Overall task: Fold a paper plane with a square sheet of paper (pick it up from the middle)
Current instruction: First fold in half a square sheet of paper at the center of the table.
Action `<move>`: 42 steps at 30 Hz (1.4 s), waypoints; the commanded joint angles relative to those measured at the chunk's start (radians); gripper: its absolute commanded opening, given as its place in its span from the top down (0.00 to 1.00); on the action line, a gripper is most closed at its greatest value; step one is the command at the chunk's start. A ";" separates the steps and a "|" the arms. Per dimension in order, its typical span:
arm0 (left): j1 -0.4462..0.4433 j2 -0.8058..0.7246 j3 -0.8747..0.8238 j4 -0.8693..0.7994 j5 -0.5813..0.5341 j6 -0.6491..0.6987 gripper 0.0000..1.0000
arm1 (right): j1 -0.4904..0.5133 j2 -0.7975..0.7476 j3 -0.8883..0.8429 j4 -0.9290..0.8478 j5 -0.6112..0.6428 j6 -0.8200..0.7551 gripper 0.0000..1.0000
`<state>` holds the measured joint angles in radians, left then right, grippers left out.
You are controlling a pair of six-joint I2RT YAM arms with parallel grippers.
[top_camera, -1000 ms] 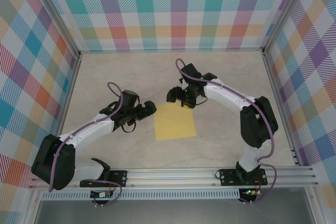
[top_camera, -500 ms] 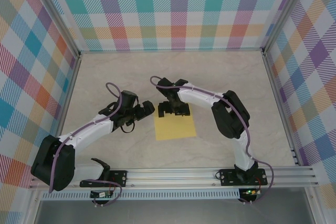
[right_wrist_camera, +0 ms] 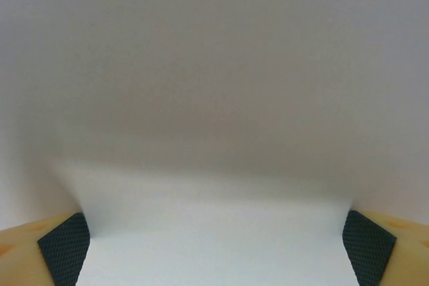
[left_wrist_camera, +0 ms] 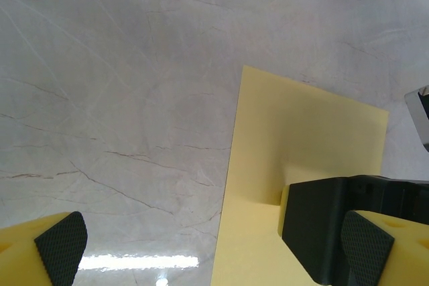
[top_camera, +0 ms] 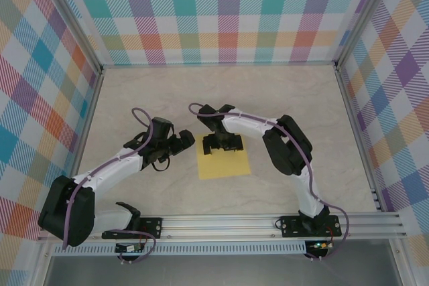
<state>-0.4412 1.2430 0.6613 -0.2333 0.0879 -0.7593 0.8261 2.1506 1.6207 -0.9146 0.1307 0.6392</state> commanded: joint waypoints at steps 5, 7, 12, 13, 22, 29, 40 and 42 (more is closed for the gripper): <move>0.016 -0.037 -0.014 -0.013 0.002 -0.006 0.00 | 0.016 -0.069 0.055 -0.079 0.054 0.017 0.00; 0.016 -0.037 -0.015 -0.013 0.004 -0.006 0.00 | 0.015 -0.075 0.059 -0.076 0.050 0.024 0.00; 0.018 -0.047 -0.023 -0.012 0.006 -0.008 0.00 | 0.016 -0.050 0.035 -0.029 -0.002 0.044 0.00; 0.018 -0.050 -0.023 -0.014 0.006 -0.008 0.00 | 0.016 -0.046 0.027 -0.015 -0.010 0.051 0.00; 0.023 -0.059 -0.029 -0.015 0.002 -0.007 0.00 | 0.027 0.028 0.028 -0.034 0.008 0.067 0.00; 0.024 -0.060 -0.034 -0.013 0.005 -0.007 0.00 | 0.027 0.063 -0.047 -0.009 0.007 0.073 0.00; 0.025 -0.073 -0.038 -0.020 0.007 -0.009 0.00 | 0.025 0.056 -0.076 0.027 -0.030 0.061 0.10; 0.025 -0.072 -0.037 -0.021 0.007 -0.007 0.00 | 0.025 0.046 -0.062 0.022 -0.029 0.051 0.13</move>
<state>-0.4267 1.1877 0.6430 -0.2340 0.0887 -0.7631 0.8452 2.1407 1.5932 -0.8730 0.1459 0.6945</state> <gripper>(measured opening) 0.999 0.878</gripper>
